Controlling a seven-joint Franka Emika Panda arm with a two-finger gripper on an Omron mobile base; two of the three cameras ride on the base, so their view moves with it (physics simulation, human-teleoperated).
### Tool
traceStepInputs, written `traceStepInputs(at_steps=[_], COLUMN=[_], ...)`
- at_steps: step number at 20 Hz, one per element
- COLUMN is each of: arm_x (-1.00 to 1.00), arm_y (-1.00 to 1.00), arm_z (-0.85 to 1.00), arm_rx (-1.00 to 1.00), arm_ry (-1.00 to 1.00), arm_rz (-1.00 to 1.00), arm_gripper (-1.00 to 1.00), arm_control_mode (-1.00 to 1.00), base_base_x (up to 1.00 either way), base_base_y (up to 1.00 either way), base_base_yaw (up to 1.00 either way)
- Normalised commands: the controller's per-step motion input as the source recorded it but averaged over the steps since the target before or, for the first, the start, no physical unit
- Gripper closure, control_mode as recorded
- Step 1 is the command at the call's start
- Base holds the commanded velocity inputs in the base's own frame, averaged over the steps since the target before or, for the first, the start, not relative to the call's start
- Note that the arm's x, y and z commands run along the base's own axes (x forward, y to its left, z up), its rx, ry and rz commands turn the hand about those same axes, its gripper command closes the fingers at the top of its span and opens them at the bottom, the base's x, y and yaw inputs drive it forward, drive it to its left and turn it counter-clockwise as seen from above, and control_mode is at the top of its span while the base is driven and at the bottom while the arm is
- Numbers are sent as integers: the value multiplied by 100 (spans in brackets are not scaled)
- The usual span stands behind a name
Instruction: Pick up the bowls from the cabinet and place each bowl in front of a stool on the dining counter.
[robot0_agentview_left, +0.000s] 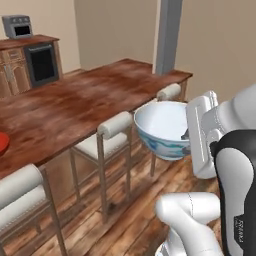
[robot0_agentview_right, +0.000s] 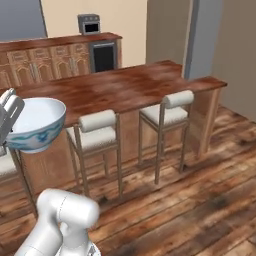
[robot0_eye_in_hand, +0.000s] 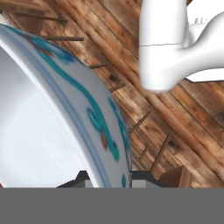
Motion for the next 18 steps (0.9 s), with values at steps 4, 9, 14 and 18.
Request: traceStepInputs(at_steps=[4,9,14,18], arm_x=[0,0,0,0], arm_y=[0,0,0,0], arm_z=[0,0,0,0], arm_rx=[0,0,0,0], arm_ry=[0,0,0,0], arm_rz=[0,0,0,0], arm_gripper=[100,100,100,100], arm_control_mode=[100,100,100,100], base_base_x=[100,100,100,100], base_base_y=[-62,-57,-63,-64], base_base_yaw=[57,59,56,51])
